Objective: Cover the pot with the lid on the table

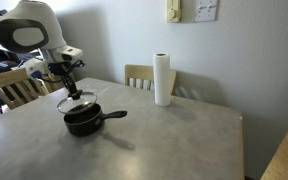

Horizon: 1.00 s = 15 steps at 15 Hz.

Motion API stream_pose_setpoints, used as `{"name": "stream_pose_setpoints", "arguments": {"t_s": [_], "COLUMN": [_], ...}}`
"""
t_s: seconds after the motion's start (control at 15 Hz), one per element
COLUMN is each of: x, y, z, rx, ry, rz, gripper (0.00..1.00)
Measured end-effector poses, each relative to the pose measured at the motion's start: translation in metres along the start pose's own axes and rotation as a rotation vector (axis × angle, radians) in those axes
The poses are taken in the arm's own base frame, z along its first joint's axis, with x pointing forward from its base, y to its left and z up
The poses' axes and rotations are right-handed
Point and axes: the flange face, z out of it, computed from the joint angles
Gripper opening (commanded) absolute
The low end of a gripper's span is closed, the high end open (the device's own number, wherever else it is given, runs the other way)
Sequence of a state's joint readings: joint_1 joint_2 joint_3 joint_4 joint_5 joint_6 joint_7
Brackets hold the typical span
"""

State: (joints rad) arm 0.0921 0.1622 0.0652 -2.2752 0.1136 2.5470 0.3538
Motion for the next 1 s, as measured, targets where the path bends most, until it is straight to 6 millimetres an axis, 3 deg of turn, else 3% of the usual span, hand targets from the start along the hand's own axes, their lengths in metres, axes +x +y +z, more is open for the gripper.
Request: {"name": "stream_pose_setpoints", "arguments": {"t_s": [0.2,0.4,0.6,1.0], "x": [-0.033,-0.053,-0.055,-0.046], "y": [-0.06,-0.095,-0.102,-0.091], "z": [0.029,0.037,0.034,0.011], "rx": [0.021,0.027,0.026,0.012], "ry": [-0.022,-0.004,0.026,0.1], "rz": [-0.054,-0.07,-0.057,0.027], "gripper": [0.14,0.14,0.14,0.14]}}
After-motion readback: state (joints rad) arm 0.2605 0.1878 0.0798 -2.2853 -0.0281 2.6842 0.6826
